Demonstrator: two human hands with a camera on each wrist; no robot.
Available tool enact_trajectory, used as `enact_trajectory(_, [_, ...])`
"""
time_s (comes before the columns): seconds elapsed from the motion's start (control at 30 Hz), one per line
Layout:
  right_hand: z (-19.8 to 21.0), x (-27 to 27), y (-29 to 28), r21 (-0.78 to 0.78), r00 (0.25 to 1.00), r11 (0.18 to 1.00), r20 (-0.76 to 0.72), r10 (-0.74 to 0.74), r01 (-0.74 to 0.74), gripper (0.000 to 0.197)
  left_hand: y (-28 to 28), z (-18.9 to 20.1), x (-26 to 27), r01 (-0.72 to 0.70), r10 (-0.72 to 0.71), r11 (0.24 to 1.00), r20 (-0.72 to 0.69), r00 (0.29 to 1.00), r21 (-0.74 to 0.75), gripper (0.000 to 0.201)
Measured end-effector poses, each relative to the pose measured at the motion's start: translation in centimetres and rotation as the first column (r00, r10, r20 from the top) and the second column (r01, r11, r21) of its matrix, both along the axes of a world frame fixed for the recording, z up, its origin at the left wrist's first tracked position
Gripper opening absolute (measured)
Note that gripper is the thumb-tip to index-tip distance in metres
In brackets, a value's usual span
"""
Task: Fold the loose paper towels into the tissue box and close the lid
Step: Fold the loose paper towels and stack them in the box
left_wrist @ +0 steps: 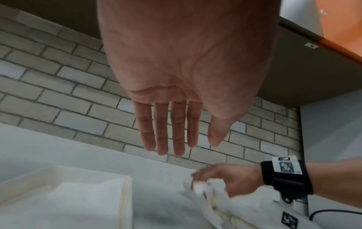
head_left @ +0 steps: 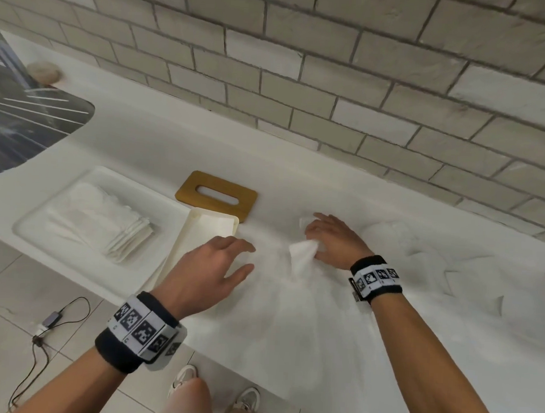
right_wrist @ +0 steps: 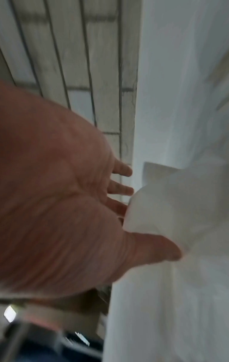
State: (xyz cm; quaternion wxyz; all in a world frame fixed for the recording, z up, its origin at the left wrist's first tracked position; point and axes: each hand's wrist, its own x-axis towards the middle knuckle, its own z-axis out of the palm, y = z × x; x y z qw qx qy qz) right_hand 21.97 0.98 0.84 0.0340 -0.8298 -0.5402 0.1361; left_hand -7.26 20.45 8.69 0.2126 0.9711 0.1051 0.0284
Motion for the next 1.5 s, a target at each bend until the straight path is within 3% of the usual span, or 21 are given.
enact_trajectory(0.07, [1.6, -0.1, -0.5, 0.305, 0.989, 0.944, -0.107, -0.098, 0.127, 0.024, -0.5, 0.2, 0.5, -0.020, 0.022, 0.998, 0.024, 0.999, -0.058, 0.047])
enact_trajectory(0.17, [5.4, -1.8, -0.9, 0.541, 0.940, 0.775, -0.272, -0.208, 0.328, 0.021, -0.8, 0.9, 1.5, -0.037, 0.043, 0.992, 0.049, 0.998, -0.118, 0.068])
enact_trajectory(0.27, [9.6, -5.0, -0.7, 0.567, 0.805, 0.611, -0.552, -0.216, 0.552, 0.034, -0.9, 2.4, 2.8, -0.046, 0.075, 0.975, 0.128, 0.989, -0.215, 0.089])
enact_trajectory(0.37, [12.1, -7.5, 0.0, 0.572, 0.735, 0.552, -0.669, -0.115, 0.607, 0.032, -0.6, 3.8, 4.4, -0.010, 0.081, 0.941, 0.196, 0.977, -0.337, 0.098])
enact_trajectory(0.43, [13.2, -8.7, 0.7, 0.580, 0.704, 0.521, -0.707, -0.061, 0.627, 0.034, -0.3, 4.5, 5.2, 0.014, 0.100, 0.892, 0.229, 0.968, -0.453, 0.084])
enact_trajectory(0.53, [14.2, -10.2, 2.2, 0.584, 0.665, 0.463, -0.747, -0.014, 0.666, 0.044, 0.6, 5.3, 5.5, 0.047, 0.115, 0.891, 0.325, 0.939, -0.452, 0.036])
enact_trajectory(0.63, [14.7, -11.7, 4.1, 0.545, 0.583, 0.395, -0.812, 0.028, 0.740, 0.045, 2.4, 5.0, 4.8, 0.050, 0.153, 0.854, 0.343, 0.927, -0.517, 0.019])
enact_trajectory(0.73, [14.0, -13.2, 6.1, 0.504, 0.531, 0.397, -0.846, 0.048, 0.767, 0.029, 4.7, 4.5, 3.5, 0.025, 0.197, 0.823, 0.326, 0.925, -0.568, 0.020])
enact_trajectory(0.8, [13.2, -14.4, 7.6, 0.445, 0.449, 0.425, -0.888, 0.097, 0.788, 0.029, 6.5, 4.1, 2.3, -0.014, 0.246, 0.802, 0.308, 0.919, -0.597, 0.022])
enact_trajectory(0.9, [11.6, -16.2, 9.8, 0.340, 0.294, 0.581, -0.939, 0.177, 0.740, 0.041, 9.4, 3.4, 0.5, -0.071, 0.310, 0.764, 0.268, 0.912, -0.642, 0.027])
enact_trajectory(0.97, [9.9, -17.0, 11.3, 0.326, 0.310, 0.622, -0.941, 0.139, 0.712, 0.034, 11.6, 2.8, -0.7, -0.124, 0.351, 0.743, 0.226, 0.909, -0.657, 0.031])
enact_trajectory(1.13, [7.1, -20.4, 14.6, 0.330, 0.443, 0.513, -0.890, -0.112, 0.793, 0.012, 17.3, 0.5, -3.8, -0.249, 0.415, 0.743, 0.137, 0.899, -0.622, 0.033])
enact_trajectory(1.2, [5.5, -22.0, 15.7, 0.288, 0.485, 0.538, -0.832, -0.270, 0.792, 0.017, 19.3, -0.3, -5.2, -0.291, 0.446, 0.713, 0.094, 0.890, -0.637, 0.030])
enact_trajectory(1.27, [3.6, -23.9, 16.8, 0.173, 0.563, 0.642, -0.678, -0.472, 0.746, 0.030, 21.0, -1.0, -6.4, -0.324, 0.470, 0.687, 0.059, 0.880, -0.650, 0.028])
enact_trajectory(1.33, [2.2, -25.6, 17.7, 0.040, 0.602, 0.704, -0.555, -0.574, 0.709, 0.044, 22.3, -1.5, -7.4, -0.337, 0.481, 0.670, 0.040, 0.876, -0.662, 0.030])
enact_trajectory(1.5, [2.3, -26.6, 17.2, 0.022, 0.612, 0.677, -0.449, -0.651, 0.736, 0.057, 23.5, -1.9, -8.4, -0.303, 0.467, 0.619, 0.029, 0.884, -0.725, 0.032])
